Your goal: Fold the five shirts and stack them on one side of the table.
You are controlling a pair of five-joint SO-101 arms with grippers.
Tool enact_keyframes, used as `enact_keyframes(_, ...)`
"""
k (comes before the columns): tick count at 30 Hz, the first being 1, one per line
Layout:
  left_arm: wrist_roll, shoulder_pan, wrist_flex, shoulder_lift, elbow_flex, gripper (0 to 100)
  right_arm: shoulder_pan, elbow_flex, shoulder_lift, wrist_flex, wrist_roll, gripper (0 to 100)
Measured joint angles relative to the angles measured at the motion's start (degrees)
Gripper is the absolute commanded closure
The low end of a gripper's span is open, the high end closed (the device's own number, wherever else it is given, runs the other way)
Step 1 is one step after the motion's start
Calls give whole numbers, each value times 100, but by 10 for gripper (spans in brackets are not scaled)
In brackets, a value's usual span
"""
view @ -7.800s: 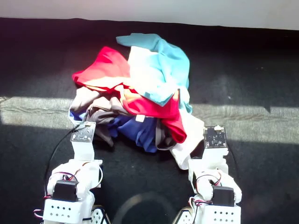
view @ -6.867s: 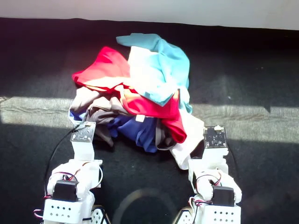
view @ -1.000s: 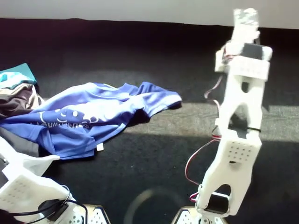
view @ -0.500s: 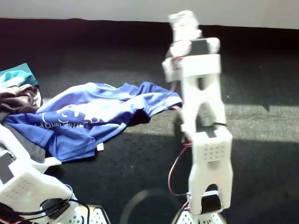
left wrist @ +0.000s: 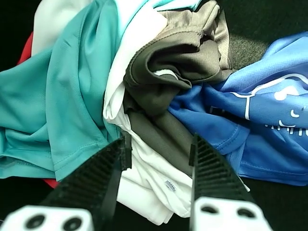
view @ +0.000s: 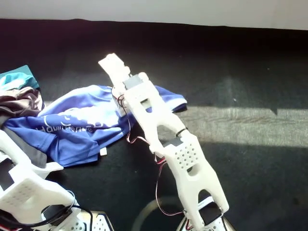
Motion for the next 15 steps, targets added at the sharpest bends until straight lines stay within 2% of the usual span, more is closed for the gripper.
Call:
enact_keyframes(1,0,44,0,0,0,799,97,-167,97,0,0,970)
enact_keyframes(8,35,791,26,0,0,799,1433,-1451,440,202,0,993)
enact_keyframes(15,1116,2356,35,0,70,800,3033,-2585,440,413,0,993)
